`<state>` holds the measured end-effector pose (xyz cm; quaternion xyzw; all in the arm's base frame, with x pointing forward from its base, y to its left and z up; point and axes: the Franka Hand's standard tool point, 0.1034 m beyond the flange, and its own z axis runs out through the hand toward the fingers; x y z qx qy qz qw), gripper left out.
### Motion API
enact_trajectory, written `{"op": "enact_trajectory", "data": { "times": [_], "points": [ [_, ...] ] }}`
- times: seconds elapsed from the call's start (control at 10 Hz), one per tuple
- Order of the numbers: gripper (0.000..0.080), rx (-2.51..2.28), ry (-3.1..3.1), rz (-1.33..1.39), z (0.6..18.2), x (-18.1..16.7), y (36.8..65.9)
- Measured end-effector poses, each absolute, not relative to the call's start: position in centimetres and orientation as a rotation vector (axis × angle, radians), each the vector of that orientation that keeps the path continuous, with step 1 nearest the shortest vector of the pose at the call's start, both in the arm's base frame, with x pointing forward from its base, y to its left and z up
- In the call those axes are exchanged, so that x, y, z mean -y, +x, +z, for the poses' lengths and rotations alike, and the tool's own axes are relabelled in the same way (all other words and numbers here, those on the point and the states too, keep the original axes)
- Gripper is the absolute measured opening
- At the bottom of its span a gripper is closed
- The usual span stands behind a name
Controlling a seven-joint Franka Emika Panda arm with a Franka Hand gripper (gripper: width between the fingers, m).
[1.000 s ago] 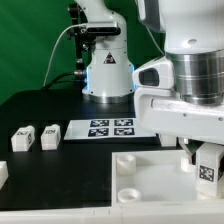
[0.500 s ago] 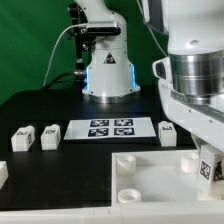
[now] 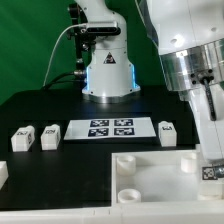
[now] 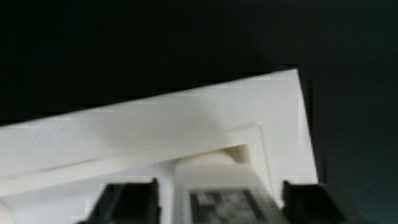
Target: Assemble one leg
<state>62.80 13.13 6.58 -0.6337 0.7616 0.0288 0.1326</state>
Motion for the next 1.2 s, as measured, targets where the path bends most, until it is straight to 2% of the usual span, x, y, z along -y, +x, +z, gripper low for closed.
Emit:
{"op": "enact_trajectory", "data": {
  "times": [0.1, 0.2, 0.3, 0.5, 0.9, 1.1, 1.2],
  "points": [
    [0.0547, -2.187, -1.865, 0.080, 6.6, -13.3, 62.8],
    [0.0547, -2.089, -1.983, 0.076, 6.5, -13.3, 62.6],
    [0.0627, -1.988, -2.105, 0.083, 6.5, -13.0, 62.4],
    [0.0645, -1.657, -2.432, 0.088, 6.6, -13.1, 62.0],
    [0.0649, -1.173, -2.703, 0.034, 6.6, -13.0, 62.0],
    [0.0649, -0.827, -2.878, 0.008, 7.6, -11.9, 63.4],
    [0.0649, -0.564, -2.949, -0.022, 7.5, -11.3, 63.8]
  ]
}}
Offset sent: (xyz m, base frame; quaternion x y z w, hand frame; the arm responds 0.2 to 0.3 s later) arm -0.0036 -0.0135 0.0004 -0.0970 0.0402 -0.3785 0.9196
